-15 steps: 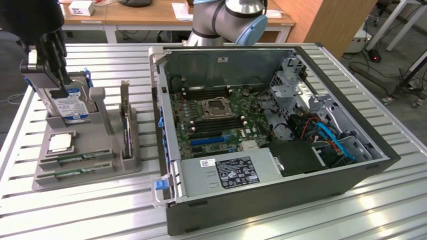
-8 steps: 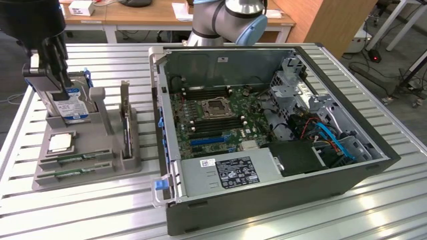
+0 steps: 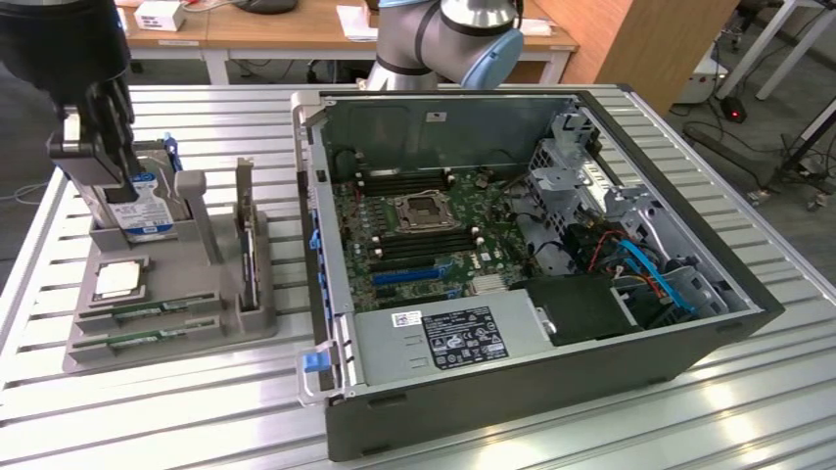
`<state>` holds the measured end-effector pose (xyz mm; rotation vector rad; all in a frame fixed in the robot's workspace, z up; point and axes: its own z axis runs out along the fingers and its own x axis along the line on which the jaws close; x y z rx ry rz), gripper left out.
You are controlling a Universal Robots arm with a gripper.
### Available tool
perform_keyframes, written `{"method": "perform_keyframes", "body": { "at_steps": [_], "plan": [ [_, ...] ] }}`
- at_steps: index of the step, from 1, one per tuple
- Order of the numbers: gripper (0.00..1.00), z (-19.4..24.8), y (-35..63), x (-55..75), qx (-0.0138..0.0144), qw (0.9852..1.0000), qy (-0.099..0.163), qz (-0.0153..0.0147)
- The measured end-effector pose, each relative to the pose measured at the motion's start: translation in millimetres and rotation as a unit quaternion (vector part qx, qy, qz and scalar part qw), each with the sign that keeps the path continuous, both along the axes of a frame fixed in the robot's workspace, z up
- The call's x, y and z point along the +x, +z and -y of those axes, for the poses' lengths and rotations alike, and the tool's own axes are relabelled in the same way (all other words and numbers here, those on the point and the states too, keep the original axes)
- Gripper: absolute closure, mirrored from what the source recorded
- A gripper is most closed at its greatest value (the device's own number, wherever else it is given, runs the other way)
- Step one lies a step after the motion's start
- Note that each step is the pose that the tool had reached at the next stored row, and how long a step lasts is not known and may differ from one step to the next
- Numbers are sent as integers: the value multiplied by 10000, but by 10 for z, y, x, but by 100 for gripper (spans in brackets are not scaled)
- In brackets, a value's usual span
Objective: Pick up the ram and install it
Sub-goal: 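Pick up the ram and move it above insertion slot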
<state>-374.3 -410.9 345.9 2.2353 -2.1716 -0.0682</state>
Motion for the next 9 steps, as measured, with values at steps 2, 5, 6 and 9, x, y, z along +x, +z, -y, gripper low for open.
{"method": "perform_keyframes", "body": {
  "at_steps": [2, 5, 6, 9],
  "plan": [
    [59, 1, -16, -1, 0, 10000, 10, 0],
    [59, 2, -43, -4, 0, 10000, 26, 1],
    [59, 2, -55, -5, 0, 10000, 32, 0],
    [59, 3, -88, -7, 0, 10000, 46, 1]
  ]
}}
